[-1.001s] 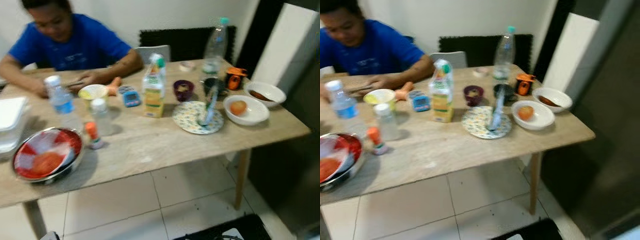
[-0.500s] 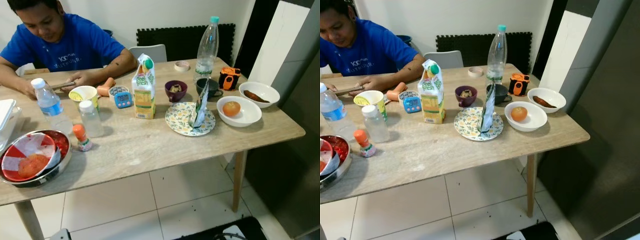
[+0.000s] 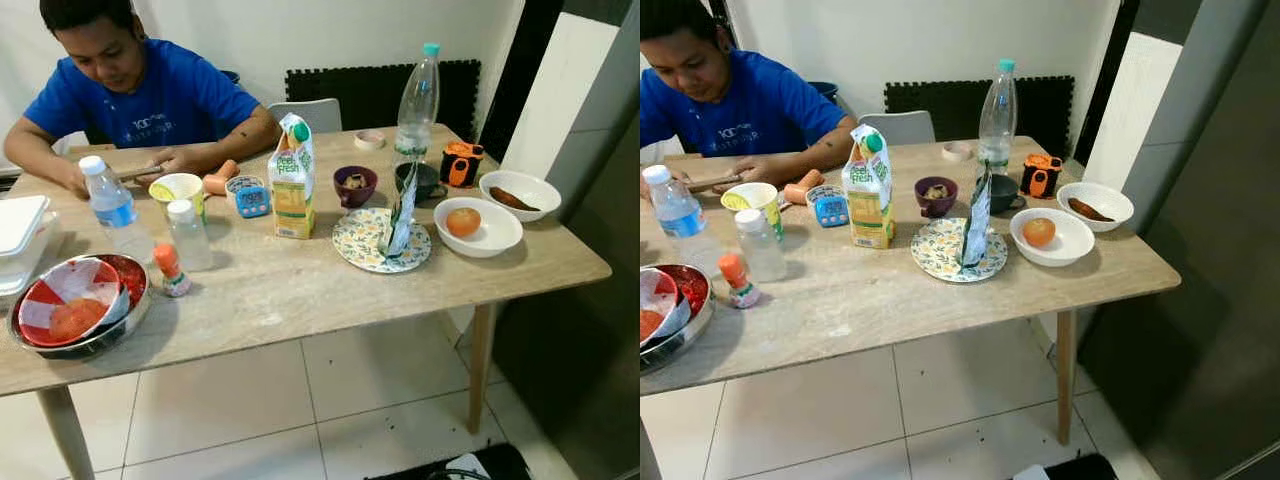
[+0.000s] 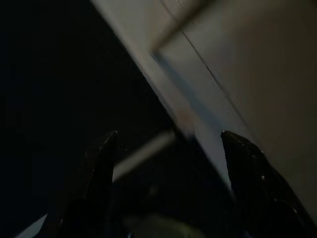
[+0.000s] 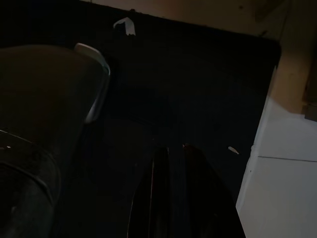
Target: Restocking fridge
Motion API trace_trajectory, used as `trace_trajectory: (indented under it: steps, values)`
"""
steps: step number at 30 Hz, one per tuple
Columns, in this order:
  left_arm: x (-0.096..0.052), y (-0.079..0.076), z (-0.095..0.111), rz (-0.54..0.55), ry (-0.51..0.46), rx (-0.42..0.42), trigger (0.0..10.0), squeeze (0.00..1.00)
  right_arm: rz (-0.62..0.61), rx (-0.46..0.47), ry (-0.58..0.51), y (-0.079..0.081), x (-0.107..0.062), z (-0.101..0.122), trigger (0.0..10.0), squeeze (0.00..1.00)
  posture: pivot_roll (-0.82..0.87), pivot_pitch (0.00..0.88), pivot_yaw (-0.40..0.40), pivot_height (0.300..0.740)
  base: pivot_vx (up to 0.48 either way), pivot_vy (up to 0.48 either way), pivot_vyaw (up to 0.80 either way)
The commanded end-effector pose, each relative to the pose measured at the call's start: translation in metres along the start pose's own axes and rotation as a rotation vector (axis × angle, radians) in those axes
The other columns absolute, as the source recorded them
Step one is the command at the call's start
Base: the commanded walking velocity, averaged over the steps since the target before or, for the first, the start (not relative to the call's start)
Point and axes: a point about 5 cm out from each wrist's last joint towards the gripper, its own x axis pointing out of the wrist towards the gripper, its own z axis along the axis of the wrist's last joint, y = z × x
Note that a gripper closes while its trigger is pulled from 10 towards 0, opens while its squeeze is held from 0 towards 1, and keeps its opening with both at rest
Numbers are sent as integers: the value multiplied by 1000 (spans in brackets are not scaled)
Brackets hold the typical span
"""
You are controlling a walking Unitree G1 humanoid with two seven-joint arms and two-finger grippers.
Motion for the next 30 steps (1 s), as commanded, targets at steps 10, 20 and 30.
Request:
trace_trajectory:
  steps: [10, 20, 30]
  values:
    - [-2, 22, 145, 105, -472, -335, 10000, 1000, 8, -17, -10, 0, 0, 3, 10000, 0, 4, 14, -19, 740, 0, 0, 0]
    - [-31, -27, 246, -128, -815, -420, 10000, 1000, 13, -16, -17, 2, 1, 6, 10000, 0, 1, 15, -21, 740, 0, 0, 0]
    - [-59, -104, 279, -544, -953, -325, 10000, 1000, 10, -23, -9, -1, 0, 4, 10000, 0, -2, 26, -26, 740, 0, 0, 0]
